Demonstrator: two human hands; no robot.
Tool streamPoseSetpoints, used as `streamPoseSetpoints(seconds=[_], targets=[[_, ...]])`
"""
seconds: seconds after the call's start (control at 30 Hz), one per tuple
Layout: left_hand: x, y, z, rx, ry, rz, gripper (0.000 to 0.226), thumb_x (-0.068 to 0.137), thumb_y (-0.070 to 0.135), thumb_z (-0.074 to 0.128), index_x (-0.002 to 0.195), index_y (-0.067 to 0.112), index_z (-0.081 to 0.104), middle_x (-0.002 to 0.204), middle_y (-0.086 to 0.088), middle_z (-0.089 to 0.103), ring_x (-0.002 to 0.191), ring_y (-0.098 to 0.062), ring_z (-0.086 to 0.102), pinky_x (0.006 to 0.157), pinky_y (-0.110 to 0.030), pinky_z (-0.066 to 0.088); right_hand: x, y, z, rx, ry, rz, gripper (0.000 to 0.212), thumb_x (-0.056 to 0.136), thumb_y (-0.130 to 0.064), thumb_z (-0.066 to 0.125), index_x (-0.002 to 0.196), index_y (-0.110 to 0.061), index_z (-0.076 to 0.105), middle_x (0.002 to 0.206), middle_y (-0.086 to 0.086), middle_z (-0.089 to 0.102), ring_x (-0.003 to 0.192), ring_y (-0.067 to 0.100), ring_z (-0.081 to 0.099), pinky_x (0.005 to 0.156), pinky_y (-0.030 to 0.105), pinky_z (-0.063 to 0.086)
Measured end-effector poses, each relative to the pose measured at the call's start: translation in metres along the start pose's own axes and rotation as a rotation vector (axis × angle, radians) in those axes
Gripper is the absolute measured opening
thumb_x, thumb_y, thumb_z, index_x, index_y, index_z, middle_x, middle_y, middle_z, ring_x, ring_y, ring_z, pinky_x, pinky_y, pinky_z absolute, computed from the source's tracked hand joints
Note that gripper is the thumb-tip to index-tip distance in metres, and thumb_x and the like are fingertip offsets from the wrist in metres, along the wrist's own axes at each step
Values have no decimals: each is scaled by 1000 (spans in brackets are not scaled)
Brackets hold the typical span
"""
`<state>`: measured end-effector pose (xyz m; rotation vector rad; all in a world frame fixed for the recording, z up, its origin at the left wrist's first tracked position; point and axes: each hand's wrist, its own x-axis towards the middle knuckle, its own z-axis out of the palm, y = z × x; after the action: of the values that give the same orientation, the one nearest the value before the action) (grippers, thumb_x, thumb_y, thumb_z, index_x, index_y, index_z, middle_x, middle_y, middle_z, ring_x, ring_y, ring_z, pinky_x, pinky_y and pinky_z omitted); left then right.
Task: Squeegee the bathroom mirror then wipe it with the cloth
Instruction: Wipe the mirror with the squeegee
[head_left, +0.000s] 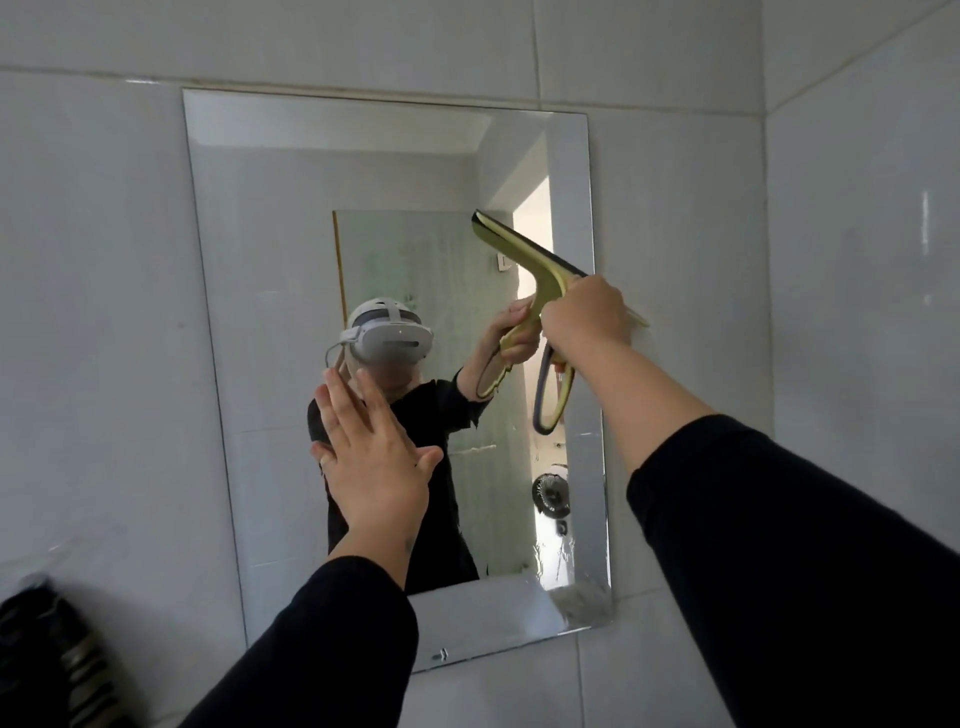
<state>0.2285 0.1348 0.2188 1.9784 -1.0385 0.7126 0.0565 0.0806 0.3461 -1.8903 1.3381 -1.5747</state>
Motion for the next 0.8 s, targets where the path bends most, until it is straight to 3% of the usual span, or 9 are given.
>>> streamPoseSetpoints(seconds=[0.13, 0.2, 0.27, 0.33, 0.4, 0.47, 0.57, 0.63, 0.8], targets=[[1, 2, -1, 8, 1, -2, 115, 79, 52, 68, 150, 15, -15, 156, -12, -26, 146, -31, -19, 115, -58, 18, -20, -3, 8, 96, 5, 70, 25, 92, -10, 47, 114, -6, 60, 96, 11, 66, 86, 29, 69, 74, 42, 59], [0, 1, -4, 5, 12, 17, 112, 80, 51, 67, 151, 15, -11, 157, -13, -21, 146, -31, -15, 115, -57, 19, -23, -4, 5, 146, -21, 96, 21, 92, -6, 47, 109, -4, 60, 82, 7, 64, 69, 22, 67, 65, 34, 58], [0, -6, -9, -2, 42, 47, 105, 82, 50, 64, 152, 18, -7, 157, -12, -13, 147, -29, -7, 116, -53, 18, -29, -8, 0, 180, -62, 137, 19, 91, 3, 44, 79, -2, 58, 55, -1, 50, 36, 10, 54, 42, 22, 48], [0, -18, -16, 28, 94, 54, 101, 83, 52, 61, 152, 18, -4, 158, -12, -7, 146, -29, -2, 117, -51, 13, -42, -13, -1, 206, -89, 155, 42, 92, 8, 41, 52, -6, 40, 35, -5, 42, 19, 9, 43, 34, 20, 37], [1, -33, -22, 73, 125, 27, 105, 81, 56, 61, 151, 17, -6, 158, -12, -9, 146, -29, -4, 115, -55, 9, -52, -19, 3, 233, -72, 162, 48, 94, 7, 41, 50, -11, 34, 27, -6, 39, 26, 10, 42, 38, 20, 37], [2, -50, -27, 101, 100, -23, 113, 78, 61, 61, 150, 14, -12, 157, -13, -16, 147, -29, -10, 114, -59, 6, -58, -22, 11, 264, -31, 160, 48, 94, 5, 44, 50, -11, 35, 38, -4, 41, 33, 9, 42, 38, 21, 40], [-2, -71, -32, 114, 35, -113, 120, 76, 64, 62, 148, 12, -18, 157, -12, -22, 147, -28, -13, 114, -59, 6, -64, -26, 20, 274, -31, 176, 48, 94, 4, 45, 49, -11, 35, 37, -5, 40, 25, 5, 39, 30, 18, 37], [-5, -80, -33, 104, 11, -133, 120, 76, 62, 65, 149, 10, -16, 157, -11, -22, 147, -28, -10, 115, -57, 9, -67, -28, 27, 290, -41, 203, 49, 95, 4, 46, 49, -11, 35, 30, -5, 38, 22, 8, 39, 25, 15, 34], [-7, -88, -30, 97, 10, -88, 120, 76, 57, 68, 149, 7, -13, 158, -13, -20, 148, -30, 1, 118, -46, 15, -67, -32, 51, 340, -3, 237, 45, 95, -1, 48, 53, -12, 37, 40, -4, 42, 27, 7, 43, 30, 20, 41]])
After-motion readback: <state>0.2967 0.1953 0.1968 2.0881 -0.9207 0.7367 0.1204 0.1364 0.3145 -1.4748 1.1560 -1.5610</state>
